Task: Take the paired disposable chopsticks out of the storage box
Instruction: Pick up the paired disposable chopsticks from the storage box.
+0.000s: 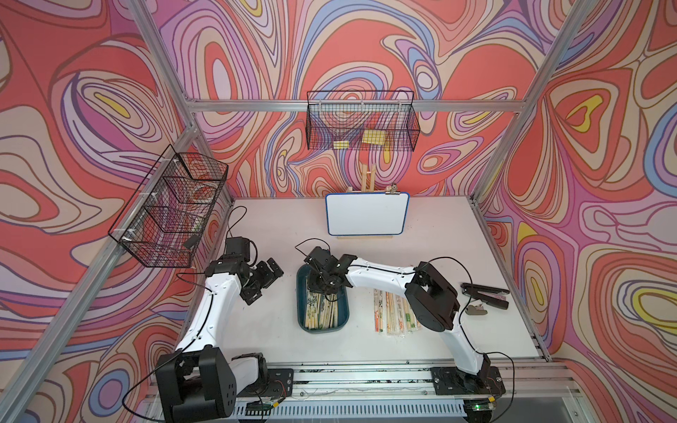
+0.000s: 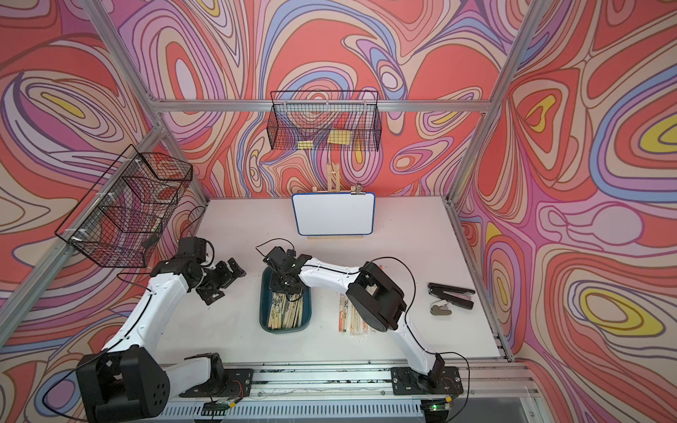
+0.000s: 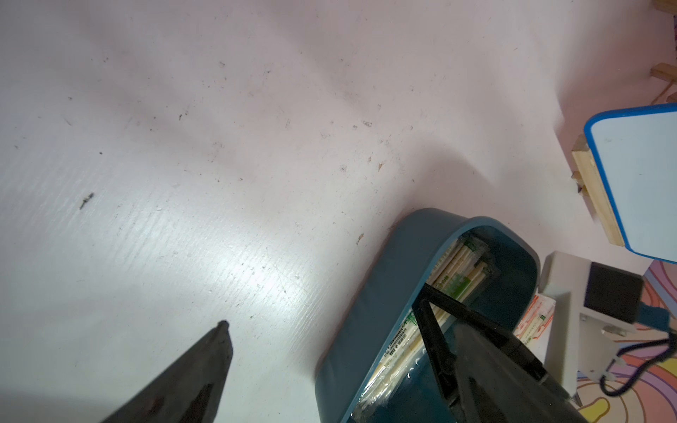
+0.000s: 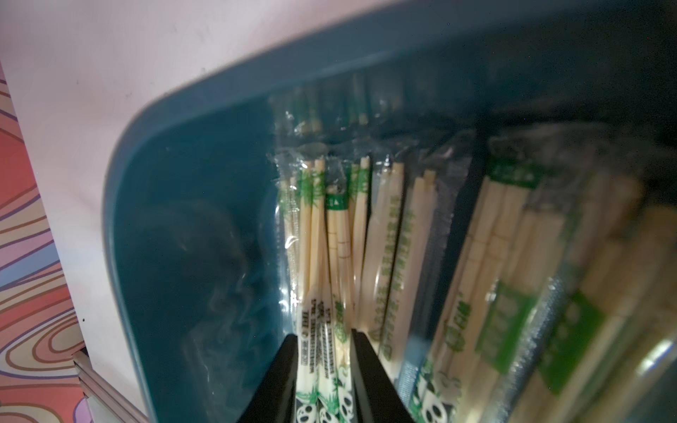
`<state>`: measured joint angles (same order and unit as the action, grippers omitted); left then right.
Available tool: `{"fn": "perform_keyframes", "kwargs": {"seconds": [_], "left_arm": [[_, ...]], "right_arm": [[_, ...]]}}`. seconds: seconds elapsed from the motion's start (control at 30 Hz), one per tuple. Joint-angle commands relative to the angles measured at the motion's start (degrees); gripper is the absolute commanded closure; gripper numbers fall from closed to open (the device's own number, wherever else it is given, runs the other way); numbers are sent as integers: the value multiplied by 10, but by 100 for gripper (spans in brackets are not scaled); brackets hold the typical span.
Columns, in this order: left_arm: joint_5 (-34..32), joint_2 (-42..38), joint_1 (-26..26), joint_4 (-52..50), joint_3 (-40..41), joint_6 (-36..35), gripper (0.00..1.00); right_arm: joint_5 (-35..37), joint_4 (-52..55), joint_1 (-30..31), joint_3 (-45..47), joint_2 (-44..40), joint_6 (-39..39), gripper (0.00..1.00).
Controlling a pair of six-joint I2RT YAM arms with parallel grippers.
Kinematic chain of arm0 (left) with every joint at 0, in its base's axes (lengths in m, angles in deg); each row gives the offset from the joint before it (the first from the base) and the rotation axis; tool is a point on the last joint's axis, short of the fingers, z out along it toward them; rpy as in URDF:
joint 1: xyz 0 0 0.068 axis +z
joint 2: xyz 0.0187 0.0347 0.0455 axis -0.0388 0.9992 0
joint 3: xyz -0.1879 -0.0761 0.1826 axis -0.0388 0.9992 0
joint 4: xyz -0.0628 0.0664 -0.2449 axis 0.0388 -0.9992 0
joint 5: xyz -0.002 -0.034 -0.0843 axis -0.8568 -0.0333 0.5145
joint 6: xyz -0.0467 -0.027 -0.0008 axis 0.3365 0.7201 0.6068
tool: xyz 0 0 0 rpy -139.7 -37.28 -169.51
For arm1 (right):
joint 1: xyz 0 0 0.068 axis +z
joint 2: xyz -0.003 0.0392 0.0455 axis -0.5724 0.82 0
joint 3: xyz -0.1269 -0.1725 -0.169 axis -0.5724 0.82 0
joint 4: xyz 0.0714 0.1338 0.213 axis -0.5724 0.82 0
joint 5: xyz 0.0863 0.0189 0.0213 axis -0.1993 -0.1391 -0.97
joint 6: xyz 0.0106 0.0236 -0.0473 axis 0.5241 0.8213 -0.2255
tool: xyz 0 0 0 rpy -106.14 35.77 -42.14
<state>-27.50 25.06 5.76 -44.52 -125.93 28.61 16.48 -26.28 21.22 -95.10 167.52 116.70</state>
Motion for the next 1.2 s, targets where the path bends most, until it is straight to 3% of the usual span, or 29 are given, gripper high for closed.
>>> {"fn": "perform_keyframes", "kwargs": {"seconds": [0.0, 0.67, 1.17], "left_arm": [[6, 5, 6, 7, -1, -12, 0], [10, 8, 9, 16, 9, -13, 0], [14, -2, 9, 16, 16, -10, 0]], "right_arm": [[-8, -7, 6, -14, 13, 6, 71], [-19, -19, 14, -15, 20, 7, 79], [-20, -6, 14, -18, 38, 15, 76]]}}
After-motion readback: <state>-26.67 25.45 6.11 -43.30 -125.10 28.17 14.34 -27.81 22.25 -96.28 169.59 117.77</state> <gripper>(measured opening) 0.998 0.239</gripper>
